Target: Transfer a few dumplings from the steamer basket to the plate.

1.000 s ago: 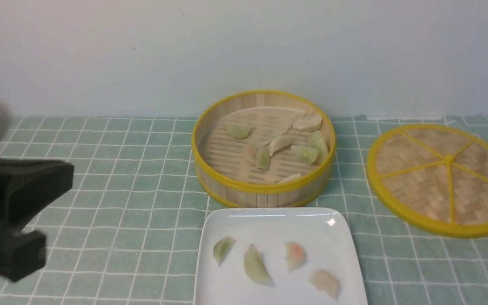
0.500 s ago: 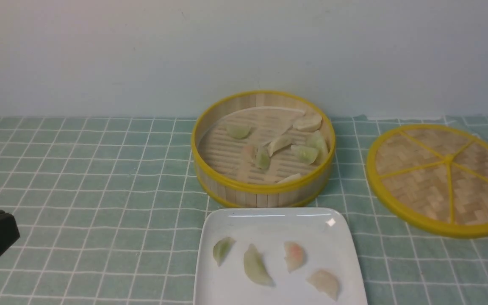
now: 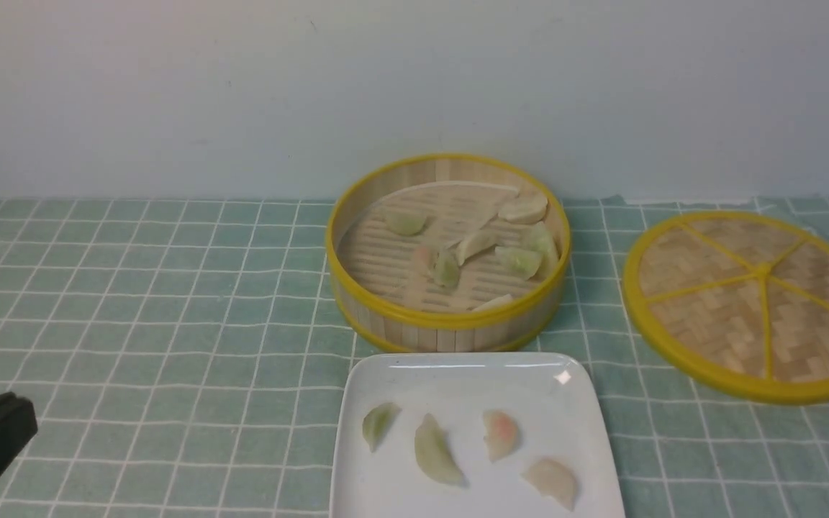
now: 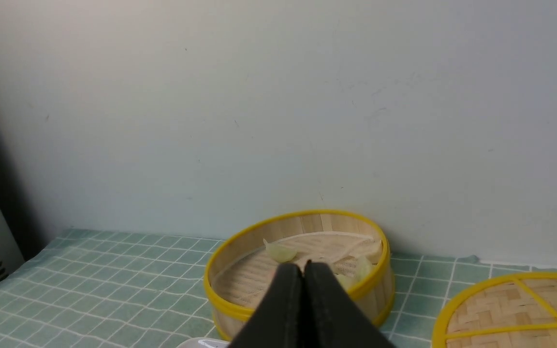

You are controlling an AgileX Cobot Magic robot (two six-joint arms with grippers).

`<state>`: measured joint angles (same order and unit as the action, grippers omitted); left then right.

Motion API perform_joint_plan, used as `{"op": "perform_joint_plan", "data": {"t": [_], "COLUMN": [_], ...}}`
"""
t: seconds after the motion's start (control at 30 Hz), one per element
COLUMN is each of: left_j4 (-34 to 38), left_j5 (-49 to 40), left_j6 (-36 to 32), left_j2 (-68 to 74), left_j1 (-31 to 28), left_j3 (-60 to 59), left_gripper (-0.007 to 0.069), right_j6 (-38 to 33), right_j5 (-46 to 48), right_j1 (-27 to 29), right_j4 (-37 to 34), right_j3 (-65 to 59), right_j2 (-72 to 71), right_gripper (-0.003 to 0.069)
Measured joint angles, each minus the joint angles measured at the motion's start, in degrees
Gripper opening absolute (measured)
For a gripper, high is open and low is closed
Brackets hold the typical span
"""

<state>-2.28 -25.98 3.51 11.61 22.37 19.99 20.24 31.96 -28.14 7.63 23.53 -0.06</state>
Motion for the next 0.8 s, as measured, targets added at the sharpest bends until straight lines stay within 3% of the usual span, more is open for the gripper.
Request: {"op": "perform_joint_plan", "data": {"t": [0.03, 0.17, 0.27, 0.8], "left_j4": [0.3, 4.9, 5.3, 6.0], "left_j5": [0.4, 3.7, 3.9, 3.9], "left_j6": [-0.6, -5.7, -7.4, -8.2], "left_j2": [-0.7, -8.4, -11.7, -12.2], "left_j1": [-0.6, -11.6, -15.8, -16.6], "left_j3": [-0.5, -11.8, -17.4, -21.4], "left_gripper": [-0.0006, -0.0006, -0.0006, -0.0006], "right_j6": [0.0, 0.1, 0.1, 0.1], "right_j5": [0.0, 0.0, 0.0, 0.0], "right_j1": [0.0, 0.0, 0.0, 0.0], "right_j4": [0.0, 0.2, 0.2, 0.2], "right_j3": [0.0, 0.0, 0.0, 0.0], "right_j2": [0.0, 0.0, 0.0, 0.0], "right_gripper": [-0.0013, -0.0014, -0.0014, -0.0014]}}
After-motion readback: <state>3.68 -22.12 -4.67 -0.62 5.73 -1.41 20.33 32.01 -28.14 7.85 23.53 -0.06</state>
